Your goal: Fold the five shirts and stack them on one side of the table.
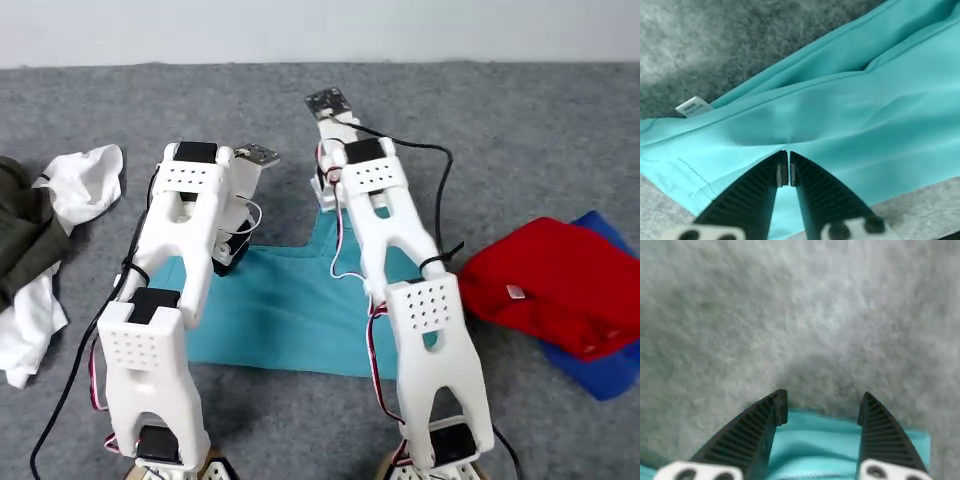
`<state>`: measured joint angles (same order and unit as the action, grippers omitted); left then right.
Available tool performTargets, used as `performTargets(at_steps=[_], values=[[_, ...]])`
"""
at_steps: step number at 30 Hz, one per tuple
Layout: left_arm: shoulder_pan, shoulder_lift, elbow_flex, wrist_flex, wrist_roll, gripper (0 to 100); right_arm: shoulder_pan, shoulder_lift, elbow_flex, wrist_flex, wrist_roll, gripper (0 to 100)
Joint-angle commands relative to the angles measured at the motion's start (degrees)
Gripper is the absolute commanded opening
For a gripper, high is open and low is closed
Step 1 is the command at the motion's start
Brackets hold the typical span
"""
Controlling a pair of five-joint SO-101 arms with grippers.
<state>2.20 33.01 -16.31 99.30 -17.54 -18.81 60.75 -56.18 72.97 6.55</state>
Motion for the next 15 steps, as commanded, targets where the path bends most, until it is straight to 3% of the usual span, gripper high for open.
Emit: performTargets(at_steps=[1, 9, 15], values=[[0.44, -1.14, -0.40, 1.05, 0.00, 2, -0.40, -0.13, -7.03, 3.38, 0.00, 23.8], [0.18, -1.58, -0.40, 1.05, 0.00, 2, 3.21, -2.07, -26.90, 29.58, 0.09, 24.0], [0.09, -1.41, -0.13, 1.05, 0.09, 2, 1.98, 0.48, -18.64, 29.93, -0.18, 23.8]])
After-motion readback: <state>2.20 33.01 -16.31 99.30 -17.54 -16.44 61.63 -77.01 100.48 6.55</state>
